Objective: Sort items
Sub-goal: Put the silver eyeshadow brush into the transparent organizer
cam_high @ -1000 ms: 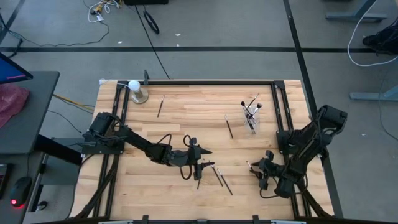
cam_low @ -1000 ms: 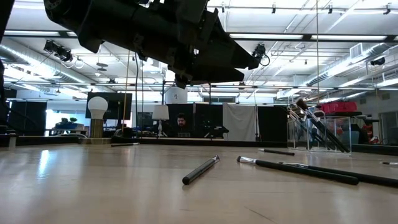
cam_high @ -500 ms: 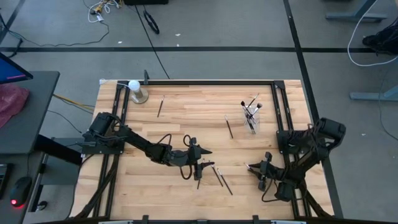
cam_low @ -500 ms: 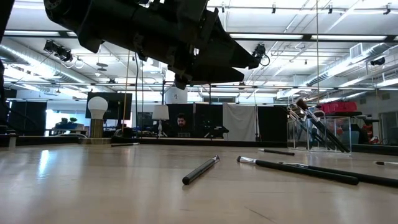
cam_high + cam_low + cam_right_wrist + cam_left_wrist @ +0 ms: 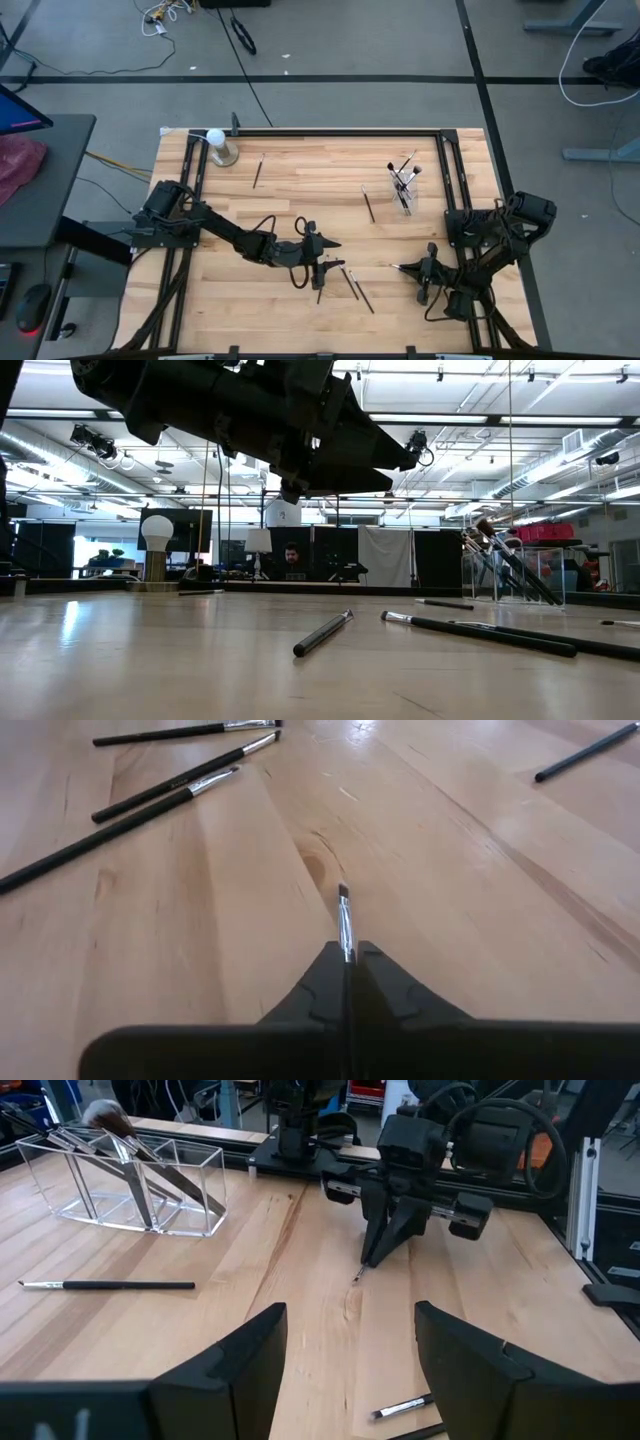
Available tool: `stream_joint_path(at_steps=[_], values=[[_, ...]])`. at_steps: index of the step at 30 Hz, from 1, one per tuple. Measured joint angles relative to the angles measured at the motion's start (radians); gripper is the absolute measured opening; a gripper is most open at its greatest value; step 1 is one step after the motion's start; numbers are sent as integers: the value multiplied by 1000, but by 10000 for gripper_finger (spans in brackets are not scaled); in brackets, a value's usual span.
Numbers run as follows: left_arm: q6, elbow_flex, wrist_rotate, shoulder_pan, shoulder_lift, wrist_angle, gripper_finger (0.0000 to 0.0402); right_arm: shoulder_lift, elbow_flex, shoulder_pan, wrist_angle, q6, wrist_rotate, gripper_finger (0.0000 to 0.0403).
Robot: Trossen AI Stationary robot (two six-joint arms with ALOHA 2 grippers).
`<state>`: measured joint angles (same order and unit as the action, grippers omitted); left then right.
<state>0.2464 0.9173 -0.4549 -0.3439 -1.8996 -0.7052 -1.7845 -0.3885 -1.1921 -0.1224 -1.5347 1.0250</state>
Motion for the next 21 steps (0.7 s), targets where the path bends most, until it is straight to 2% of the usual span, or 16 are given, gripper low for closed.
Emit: stream_joint_path(at_steps=[7,12,16,21], values=[[-59,0,7,-6,0,-41,220,53,12,-4,72,19,39,7],[-143,0,14,-15,0,-113,220,128,10,17,159,165,138,5],[-162,0,44,-16,0,-134,220,197,9,44,346,450,198,5],[-203,0,95,-18,0,-158,220,282,7,96,711,980,192,5]])
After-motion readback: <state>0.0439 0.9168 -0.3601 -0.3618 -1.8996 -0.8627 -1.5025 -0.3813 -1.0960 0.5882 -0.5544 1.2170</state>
